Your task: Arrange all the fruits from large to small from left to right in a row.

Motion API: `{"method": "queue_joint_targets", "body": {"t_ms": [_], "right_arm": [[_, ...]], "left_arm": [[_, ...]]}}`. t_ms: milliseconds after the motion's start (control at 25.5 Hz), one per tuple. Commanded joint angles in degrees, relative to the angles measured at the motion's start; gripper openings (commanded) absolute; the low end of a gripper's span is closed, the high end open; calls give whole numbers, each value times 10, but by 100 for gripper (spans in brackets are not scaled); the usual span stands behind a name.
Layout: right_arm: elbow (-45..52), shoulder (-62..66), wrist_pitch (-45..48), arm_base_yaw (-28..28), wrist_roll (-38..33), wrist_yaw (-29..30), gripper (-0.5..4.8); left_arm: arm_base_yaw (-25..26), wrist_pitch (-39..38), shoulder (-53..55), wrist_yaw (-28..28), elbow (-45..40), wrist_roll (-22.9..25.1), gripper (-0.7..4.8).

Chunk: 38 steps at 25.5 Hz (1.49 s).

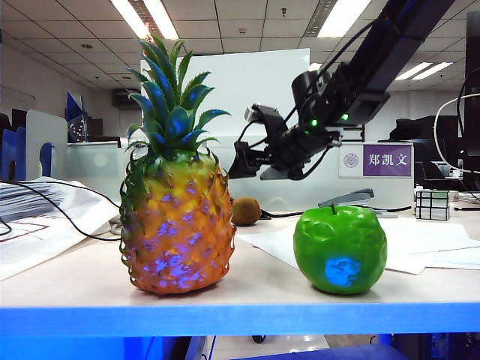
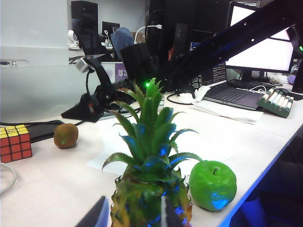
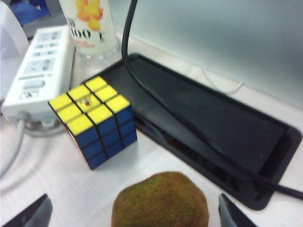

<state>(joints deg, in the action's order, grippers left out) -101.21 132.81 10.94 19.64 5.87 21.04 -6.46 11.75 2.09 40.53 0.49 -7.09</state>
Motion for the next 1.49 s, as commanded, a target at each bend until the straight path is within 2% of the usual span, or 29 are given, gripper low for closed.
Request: {"method": "queue_joint_targets", "body": {"t_ms": [39,431,1136,1488], "right_arm": [[-5,8,5,0,4,4,479],[-6,33,26,0,6,3,479],[-68,88,-7,9,2,1,479],[-70,97,1,14,2,-20,479]], "left_arm": [[1,4,0,-1,1,7,152],[1,-2,0,-8,1,11,152],[1,-5,0,-9,1,13,152],[1,-6,0,-9,1,22,152]]}}
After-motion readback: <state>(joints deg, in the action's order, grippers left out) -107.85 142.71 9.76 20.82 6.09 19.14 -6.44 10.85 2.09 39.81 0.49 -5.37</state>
